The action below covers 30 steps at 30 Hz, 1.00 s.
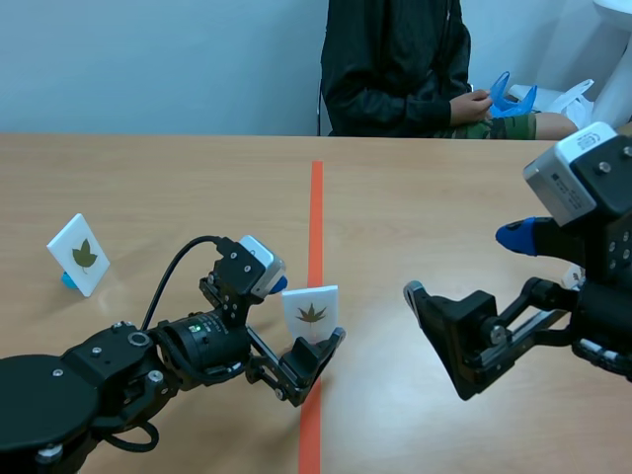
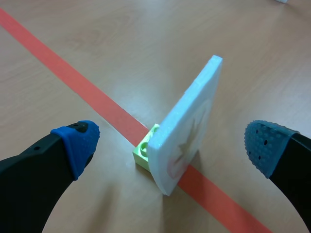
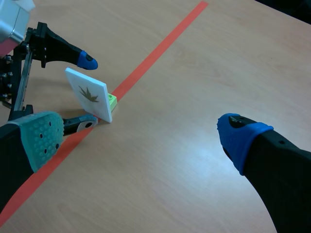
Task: Sort the leaf by its shape. The table is split by an orange tape line. A compound leaf with several leaflets goes to the left side, a simple leaf with one blade goes to the right side. Return to the home posture when a red brick is placed on the table.
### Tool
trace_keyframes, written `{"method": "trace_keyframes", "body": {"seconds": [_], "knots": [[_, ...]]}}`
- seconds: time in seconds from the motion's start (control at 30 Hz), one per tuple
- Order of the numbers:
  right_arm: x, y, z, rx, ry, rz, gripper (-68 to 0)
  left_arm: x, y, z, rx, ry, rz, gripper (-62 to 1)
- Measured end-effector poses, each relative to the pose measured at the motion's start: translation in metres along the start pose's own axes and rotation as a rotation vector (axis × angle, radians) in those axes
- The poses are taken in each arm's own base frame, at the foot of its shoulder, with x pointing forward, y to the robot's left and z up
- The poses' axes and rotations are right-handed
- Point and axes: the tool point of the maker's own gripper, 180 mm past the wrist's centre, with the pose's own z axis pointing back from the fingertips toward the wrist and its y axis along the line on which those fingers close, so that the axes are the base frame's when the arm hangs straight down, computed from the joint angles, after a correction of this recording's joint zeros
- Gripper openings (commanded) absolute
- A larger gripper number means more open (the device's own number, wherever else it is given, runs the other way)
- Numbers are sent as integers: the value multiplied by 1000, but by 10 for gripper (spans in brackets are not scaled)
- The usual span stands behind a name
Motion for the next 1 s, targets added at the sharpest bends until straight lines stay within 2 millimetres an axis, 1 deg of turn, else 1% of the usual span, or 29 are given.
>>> {"method": "trace_keyframes", "body": {"seconds": [0.07,0.13,0.27,0.6,0.67,0.77,0.87,1.0], "knots": [[0,0,0,0,0,0,4,2,4,-3,4,-1,-4,-104],[0,0,0,0,0,0,4,3,5,-3,6,-3,-6,-142],[0,0,0,0,0,0,4,2,4,-3,5,-2,-4,-255],[0,0,0,0,0,0,4,3,3,-4,3,-5,0,-464],[0,0,0,0,0,0,4,3,3,-4,3,-5,0,-492],[0,0,0,0,0,0,4,3,3,-4,3,-5,-1,-501],[0,0,0,0,0,0,4,2,3,-4,3,-3,-1,-570],[0,0,0,0,0,0,4,2,2,-6,1,25,-5,-569]]}}
